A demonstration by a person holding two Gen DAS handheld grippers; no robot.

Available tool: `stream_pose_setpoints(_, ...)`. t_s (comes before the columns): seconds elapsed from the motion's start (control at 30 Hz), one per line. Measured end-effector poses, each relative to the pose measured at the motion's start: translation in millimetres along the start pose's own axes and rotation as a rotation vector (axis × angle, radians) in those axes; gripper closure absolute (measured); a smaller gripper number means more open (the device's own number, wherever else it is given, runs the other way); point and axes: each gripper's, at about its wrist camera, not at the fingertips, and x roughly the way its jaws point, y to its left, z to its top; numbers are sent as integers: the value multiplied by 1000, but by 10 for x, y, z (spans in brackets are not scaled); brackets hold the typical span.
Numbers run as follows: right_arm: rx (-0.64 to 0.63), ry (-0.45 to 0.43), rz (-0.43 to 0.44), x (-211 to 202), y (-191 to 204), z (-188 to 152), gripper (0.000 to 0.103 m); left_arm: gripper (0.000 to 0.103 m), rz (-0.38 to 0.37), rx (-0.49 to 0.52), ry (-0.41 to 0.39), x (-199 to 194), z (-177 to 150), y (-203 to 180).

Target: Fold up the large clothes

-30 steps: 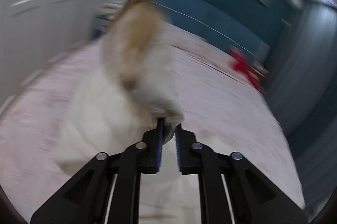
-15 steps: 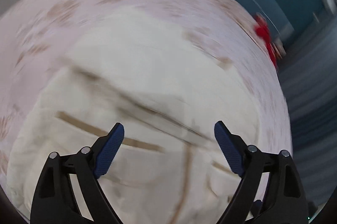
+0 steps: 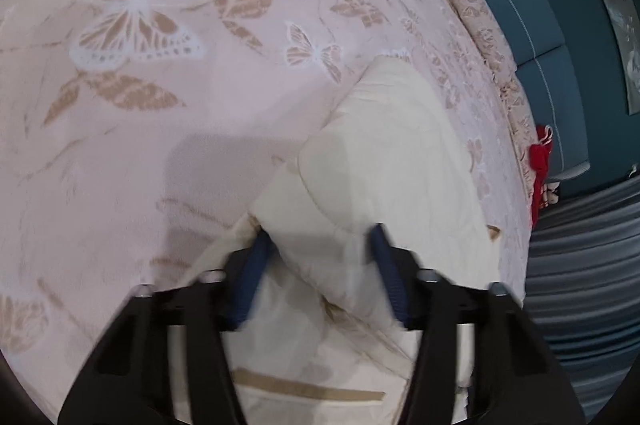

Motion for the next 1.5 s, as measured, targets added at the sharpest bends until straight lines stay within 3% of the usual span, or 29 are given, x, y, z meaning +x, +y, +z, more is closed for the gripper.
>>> stream_pose_setpoints(0.07,-45,-56,24,-200,141,84,89,90,21,46,-34,-112,39,-85)
stream_pose_setpoints(0.17,-136,-220,8,-742,364,150,90,92,21,153,-100,-345,8,-279)
stream_pose_setpoints(0.23,-235,-287,-102,-835,438,90,89,92,80,252,-127,-351,-103,-436)
stream_pose_setpoints(0.3,-301,-194,-242,-444,375,8,89,92,208,368,-130,-148,-296,-563)
stream_pose_setpoints(0.4,-271,-49,-276,52,117,-141,89,92,309,413,-112,132,-449,-520)
stream_pose_setpoints(0.63,-297,-27,-301,130,164,-139,85,89,436,559,-162,256,-632,-594)
stream_pose_setpoints(0.7,-247,-57,-302,-107,130,-114,79,85,450,573,-166,131,-642,-619)
stream_pose_setpoints(0.8,-196,-151,-288,-507,135,-218,76,66,472,584,-218,-249,-691,-666)
stream_pose_setpoints(0.9,-184,-162,-167,-744,316,-373,76,66,446,596,-249,-497,-768,-798)
stream_pose_setpoints(1.0,-296,-84,-76,-519,781,-531,82,66,397,633,-175,-301,-867,-981)
stream_pose_setpoints(1.1,-393,-35,-99,-193,1092,-633,82,67,431,672,-124,20,-984,-1067)
stream_pose_setpoints(1.23,-407,42,-138,195,1118,-708,83,66,487,699,-105,300,-1082,-1030)
stream_pose_setpoints(1.5,-429,29,-160,409,1034,-776,85,66,519,760,-151,462,-1211,-960)
